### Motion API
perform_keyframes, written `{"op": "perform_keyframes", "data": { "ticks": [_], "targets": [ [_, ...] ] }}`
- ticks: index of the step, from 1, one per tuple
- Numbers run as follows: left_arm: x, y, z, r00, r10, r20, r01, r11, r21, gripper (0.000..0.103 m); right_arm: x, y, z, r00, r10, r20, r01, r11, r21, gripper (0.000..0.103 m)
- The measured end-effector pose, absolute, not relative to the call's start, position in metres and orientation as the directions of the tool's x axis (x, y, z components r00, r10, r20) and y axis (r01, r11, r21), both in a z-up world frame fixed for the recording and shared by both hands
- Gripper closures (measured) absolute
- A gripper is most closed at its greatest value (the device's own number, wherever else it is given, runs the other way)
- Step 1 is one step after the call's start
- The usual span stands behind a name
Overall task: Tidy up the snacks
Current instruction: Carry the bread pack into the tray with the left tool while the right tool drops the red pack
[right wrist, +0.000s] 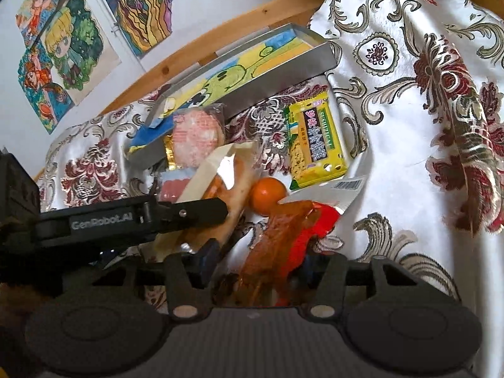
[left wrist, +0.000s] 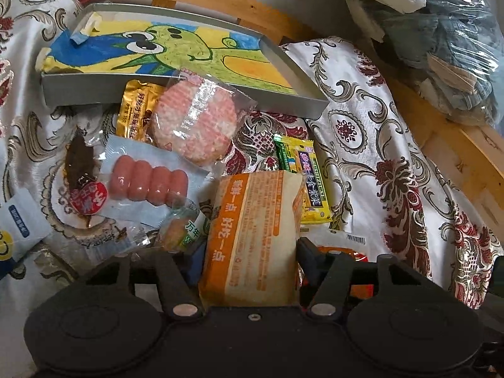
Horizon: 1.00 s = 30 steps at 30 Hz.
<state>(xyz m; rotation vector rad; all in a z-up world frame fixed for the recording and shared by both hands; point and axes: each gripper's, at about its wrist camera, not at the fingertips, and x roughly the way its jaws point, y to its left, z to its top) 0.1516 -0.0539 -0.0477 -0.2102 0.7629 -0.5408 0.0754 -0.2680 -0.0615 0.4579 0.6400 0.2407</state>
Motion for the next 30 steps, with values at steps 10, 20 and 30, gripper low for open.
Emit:
{"op": "perform_keyframes", "data": {
  "ticks": [10,20,30],
  "targets": [
    [0.150,-0.059,-0.053,0.570,-0.557,-0.604,0.404,0.830,-0.384,0.033,0.076,-0.267,-0.065,0.767,0.348,-0.539,-0.066,0.878,0.474,0.064],
    [0.140,-0.063,-0.049,0.616,-0.496,-0.611,0.383,0.867,-0.318,0.046,0.068,-0.249,-0.055,0.794,0.252,-0.554,-0.076,0.944,0.321,0.077],
    [0.119,-0.069,-0.034,0.687,-0.439,-0.579,0.372,0.897,-0.238,0.049,0.044,-0.208,-0.038,0.879,0.040,-0.475,-0.107,0.988,-0.116,0.079]
  ]
}}
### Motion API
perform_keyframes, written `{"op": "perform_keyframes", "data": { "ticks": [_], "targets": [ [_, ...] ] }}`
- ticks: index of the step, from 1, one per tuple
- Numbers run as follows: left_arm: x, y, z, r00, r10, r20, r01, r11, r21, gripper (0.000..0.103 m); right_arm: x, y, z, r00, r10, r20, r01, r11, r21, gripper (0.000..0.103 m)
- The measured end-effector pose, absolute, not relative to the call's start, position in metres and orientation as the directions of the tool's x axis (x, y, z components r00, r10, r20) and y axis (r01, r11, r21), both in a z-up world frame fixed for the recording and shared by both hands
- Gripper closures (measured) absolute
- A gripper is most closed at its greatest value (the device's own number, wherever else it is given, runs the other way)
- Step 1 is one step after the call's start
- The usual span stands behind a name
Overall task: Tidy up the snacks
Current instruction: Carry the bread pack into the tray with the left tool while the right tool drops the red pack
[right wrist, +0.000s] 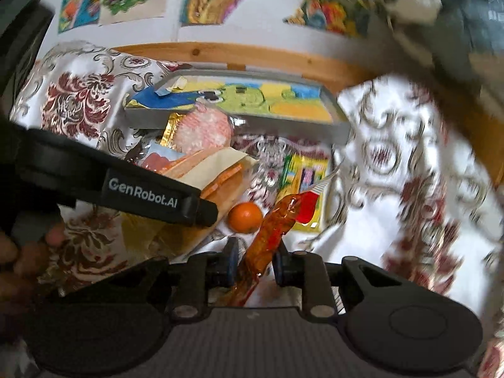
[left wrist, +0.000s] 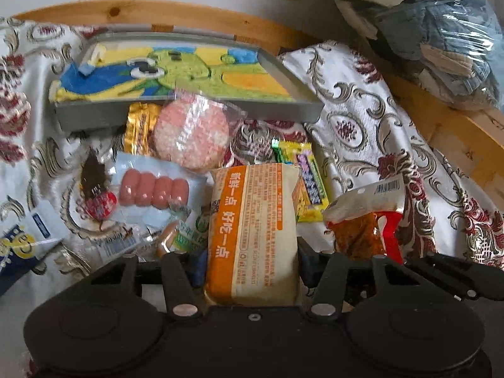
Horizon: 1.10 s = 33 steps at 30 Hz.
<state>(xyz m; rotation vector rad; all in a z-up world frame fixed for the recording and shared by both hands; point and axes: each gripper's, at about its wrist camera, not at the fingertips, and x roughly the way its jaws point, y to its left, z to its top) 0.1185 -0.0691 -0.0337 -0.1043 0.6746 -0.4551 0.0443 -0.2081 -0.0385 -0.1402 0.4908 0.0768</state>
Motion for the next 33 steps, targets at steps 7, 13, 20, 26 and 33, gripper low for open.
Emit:
{"op": "perform_keyframes", "data": {
  "ticks": [7,13,20,26,33],
  "targets": [
    [0.111,-0.066,-0.010,0.753,-0.430,-0.499,0.371,0.903,-0.218,0.049,0.041,-0.211,-0.026,0.923,0.025,-0.385,-0.097,0.981,-0.169,0.082],
    [0.132,-0.053,0.015,0.802,-0.386,-0.456,0.306,0.921,-0.240,0.048,0.063,-0.215,-0.003,0.946,0.035,-0.322,-0.097,0.979,-0.178,0.088],
    [0.159,-0.034,0.028,0.838,-0.347,-0.421,0.245,0.929,-0.276,0.048,0.090,-0.222,-0.003,0.946,0.039,-0.323,-0.104,0.977,-0.187,0.088],
    [0.201,-0.015,0.044,0.871,-0.262,-0.417,0.143,0.945,-0.295,0.048,0.134,-0.225,0.030,0.957,0.117,-0.267,-0.149,0.983,-0.103,0.088],
    [0.259,0.008,0.057,0.900,-0.182,-0.397,0.077,0.961,-0.266,0.048,0.219,-0.211,0.049,0.956,0.221,-0.193,-0.242,0.966,-0.095,0.088]
  ]
}}
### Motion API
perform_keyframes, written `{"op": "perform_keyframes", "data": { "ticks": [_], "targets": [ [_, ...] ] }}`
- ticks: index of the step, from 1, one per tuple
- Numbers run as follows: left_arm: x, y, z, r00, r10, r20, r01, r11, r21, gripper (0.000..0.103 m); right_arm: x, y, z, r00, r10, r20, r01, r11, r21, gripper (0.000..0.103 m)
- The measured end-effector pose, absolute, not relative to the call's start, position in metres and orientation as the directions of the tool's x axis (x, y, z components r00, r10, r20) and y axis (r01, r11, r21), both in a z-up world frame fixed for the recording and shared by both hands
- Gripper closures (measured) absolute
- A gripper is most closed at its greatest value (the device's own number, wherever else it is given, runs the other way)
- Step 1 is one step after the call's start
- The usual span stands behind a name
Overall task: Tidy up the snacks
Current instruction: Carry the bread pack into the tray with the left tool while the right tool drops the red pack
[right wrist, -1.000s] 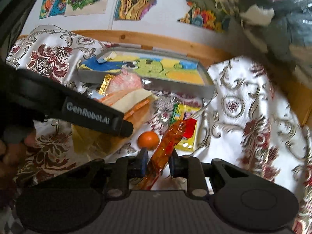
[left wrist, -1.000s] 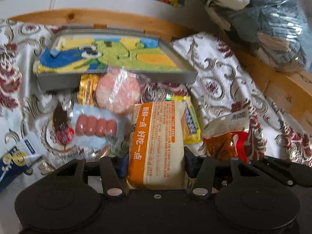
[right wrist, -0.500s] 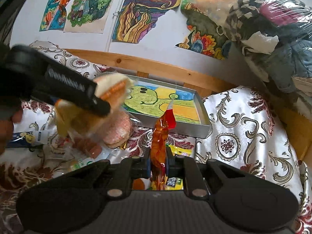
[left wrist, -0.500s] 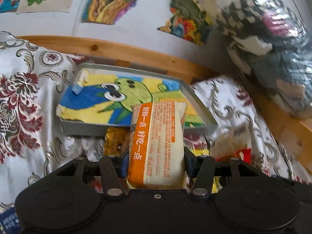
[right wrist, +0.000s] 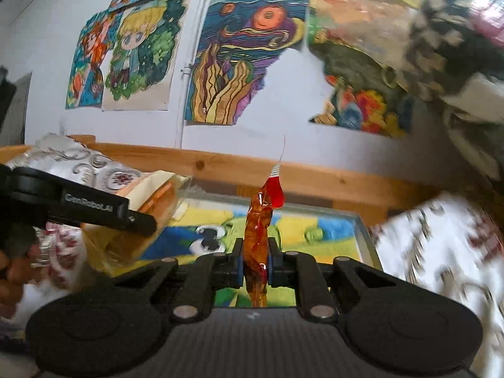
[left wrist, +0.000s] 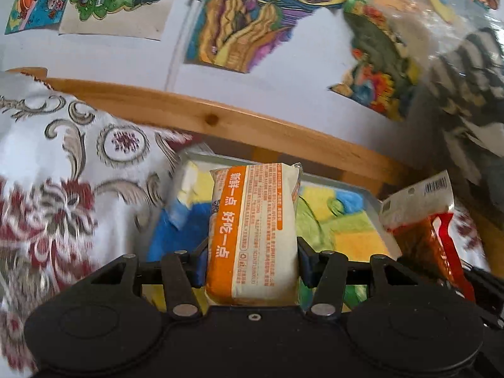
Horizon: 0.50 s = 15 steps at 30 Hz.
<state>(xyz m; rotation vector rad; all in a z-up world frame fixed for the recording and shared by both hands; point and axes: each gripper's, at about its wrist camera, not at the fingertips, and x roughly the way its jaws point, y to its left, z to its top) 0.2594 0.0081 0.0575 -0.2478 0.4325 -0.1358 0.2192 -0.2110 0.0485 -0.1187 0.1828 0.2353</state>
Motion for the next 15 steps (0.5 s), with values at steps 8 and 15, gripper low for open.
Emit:
{"op": "perform_keyframes", "data": {
  "ticks": [8,15],
  "targets": [
    [0.309,0.019,0.041,0.900,-0.153,-0.409,0.040,0.962,-0.270,0.048,0.292,-0.192,0.037,0.932,0.280,-0.233,-0.300,0.952,-0.059,0.088],
    [0.320,0.012,0.024,0.891,-0.154,-0.428,0.037,0.963,-0.268,0.048,0.302,-0.186,0.027,0.918,0.286,-0.274,-0.315,0.947,-0.067,0.088]
  ]
}}
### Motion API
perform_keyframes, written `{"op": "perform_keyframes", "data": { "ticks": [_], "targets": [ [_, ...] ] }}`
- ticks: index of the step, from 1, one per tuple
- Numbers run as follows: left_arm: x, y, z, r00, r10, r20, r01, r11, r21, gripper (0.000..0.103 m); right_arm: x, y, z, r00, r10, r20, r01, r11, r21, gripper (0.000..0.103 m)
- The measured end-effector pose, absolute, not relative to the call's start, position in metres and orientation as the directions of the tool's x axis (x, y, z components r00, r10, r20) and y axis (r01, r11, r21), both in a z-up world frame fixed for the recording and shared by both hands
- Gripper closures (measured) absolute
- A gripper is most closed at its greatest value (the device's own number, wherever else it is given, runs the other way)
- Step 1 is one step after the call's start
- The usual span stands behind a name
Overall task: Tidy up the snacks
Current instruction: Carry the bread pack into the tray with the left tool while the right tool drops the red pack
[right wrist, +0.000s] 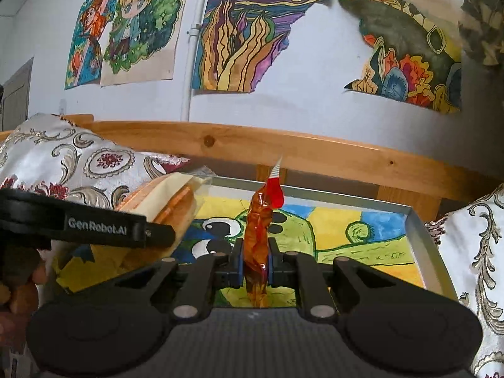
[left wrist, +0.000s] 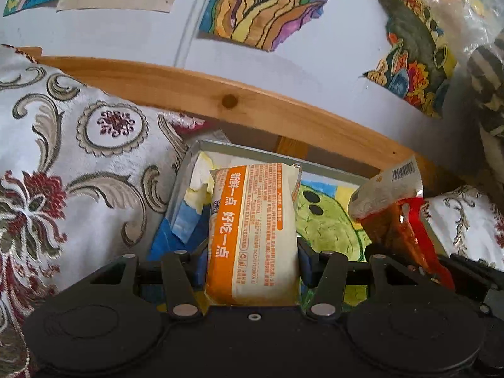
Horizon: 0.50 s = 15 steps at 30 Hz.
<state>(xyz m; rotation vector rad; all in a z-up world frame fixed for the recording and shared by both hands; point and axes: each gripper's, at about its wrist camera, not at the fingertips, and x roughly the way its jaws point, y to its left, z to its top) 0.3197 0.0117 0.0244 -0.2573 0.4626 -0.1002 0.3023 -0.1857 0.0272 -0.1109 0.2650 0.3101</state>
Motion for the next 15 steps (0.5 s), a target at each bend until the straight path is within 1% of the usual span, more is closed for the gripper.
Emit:
{"op": "perform_keyframes", "data": {
  "ticks": [7,10,11,12,13,14,15],
  "targets": [
    [0.321,0.009,0.015,0.883,-0.147,-0.447,0.026,0.964,-0.266,0.048,0.314,-0.190,0.029,0.903,0.294,-0.314,-0.328,0.943,-0.061,0.088],
    [0.322,0.008,0.011,0.882,-0.144,-0.448,0.018,0.962,-0.273,0.048,0.319,-0.193,0.030,0.897,0.288,-0.334,-0.331,0.941,-0.076,0.085],
    [0.322,0.008,0.011,0.883,-0.141,-0.448,0.015,0.962,-0.273,0.048,0.320,-0.194,0.030,0.897,0.285,-0.338,-0.332,0.939,-0.089,0.080],
    [0.323,0.007,0.010,0.883,-0.139,-0.448,0.014,0.963,-0.271,0.048,0.321,-0.194,0.030,0.898,0.279,-0.341,-0.331,0.938,-0.104,0.067],
    [0.323,0.006,0.010,0.883,-0.137,-0.449,0.012,0.963,-0.271,0.048,0.321,-0.194,0.031,0.901,0.266,-0.343,-0.323,0.939,-0.121,0.059],
    [0.322,0.006,0.010,0.884,-0.136,-0.446,0.013,0.963,-0.270,0.048,0.321,-0.195,0.032,0.905,0.257,-0.340,-0.315,0.940,-0.129,0.047],
    [0.322,0.005,0.011,0.884,-0.140,-0.447,0.015,0.962,-0.272,0.048,0.320,-0.196,0.033,0.909,0.250,-0.335,-0.307,0.943,-0.130,0.043]
  ]
}}
